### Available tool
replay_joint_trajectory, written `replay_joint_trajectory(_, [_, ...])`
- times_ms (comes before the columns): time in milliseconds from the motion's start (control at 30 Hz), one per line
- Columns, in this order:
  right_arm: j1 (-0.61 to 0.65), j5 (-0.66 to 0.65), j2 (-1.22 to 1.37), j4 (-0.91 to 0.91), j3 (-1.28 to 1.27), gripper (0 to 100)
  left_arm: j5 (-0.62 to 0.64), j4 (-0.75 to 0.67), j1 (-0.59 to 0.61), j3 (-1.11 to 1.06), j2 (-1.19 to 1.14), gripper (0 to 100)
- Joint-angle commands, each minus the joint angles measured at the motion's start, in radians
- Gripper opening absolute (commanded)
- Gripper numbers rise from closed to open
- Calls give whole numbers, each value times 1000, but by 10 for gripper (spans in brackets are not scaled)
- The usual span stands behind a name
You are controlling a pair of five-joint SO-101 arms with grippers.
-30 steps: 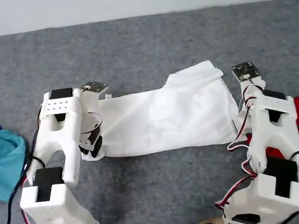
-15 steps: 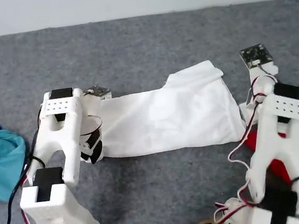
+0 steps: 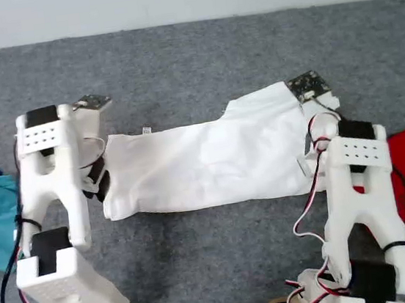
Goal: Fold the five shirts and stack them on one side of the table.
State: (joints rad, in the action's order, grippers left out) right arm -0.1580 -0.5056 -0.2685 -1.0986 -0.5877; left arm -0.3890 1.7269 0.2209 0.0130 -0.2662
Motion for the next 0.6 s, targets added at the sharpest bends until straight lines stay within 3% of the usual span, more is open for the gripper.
replay_joint_trajectory(0, [8, 5, 8, 51, -38, 226, -14, 26, 6, 5, 25, 84])
replay_joint_trajectory(333, [-22, 5, 139, 189, -84, 226, -9, -25, 6, -24, -107, 83])
replay_joint_trajectory(567, [-77, 3, 156, 189, -84, 226, -6, 29, -21, -27, 48, 84])
